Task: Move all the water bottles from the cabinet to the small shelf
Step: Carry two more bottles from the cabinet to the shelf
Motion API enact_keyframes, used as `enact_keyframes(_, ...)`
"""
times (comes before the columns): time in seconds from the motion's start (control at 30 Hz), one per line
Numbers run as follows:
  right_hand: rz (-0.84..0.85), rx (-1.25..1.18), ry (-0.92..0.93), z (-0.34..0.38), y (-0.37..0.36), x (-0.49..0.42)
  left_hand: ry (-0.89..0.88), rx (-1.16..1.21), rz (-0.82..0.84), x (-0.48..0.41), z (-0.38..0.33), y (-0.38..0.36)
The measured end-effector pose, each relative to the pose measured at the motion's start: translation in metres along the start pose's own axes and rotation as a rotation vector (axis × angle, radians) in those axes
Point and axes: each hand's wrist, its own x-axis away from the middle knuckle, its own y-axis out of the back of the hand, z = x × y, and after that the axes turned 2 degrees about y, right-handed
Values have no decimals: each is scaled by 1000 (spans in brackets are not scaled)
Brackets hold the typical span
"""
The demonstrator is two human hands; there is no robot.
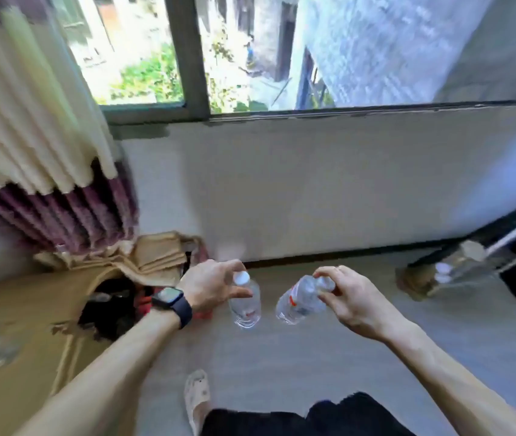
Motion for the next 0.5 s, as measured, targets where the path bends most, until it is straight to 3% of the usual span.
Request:
enact_keyframes(0.23, -283, -4, -461, -110, 89, 148, -277, 379, 244, -93, -193, -27)
enact_keyframes(0.4, -518, -29, -756, -163, 128, 239, -492, 405, 407, -136, -341, -73)
enact_keyframes(0.5, -571, -29, -892, -186, 148, 273, -591, 369, 467, -148, -417, -104)
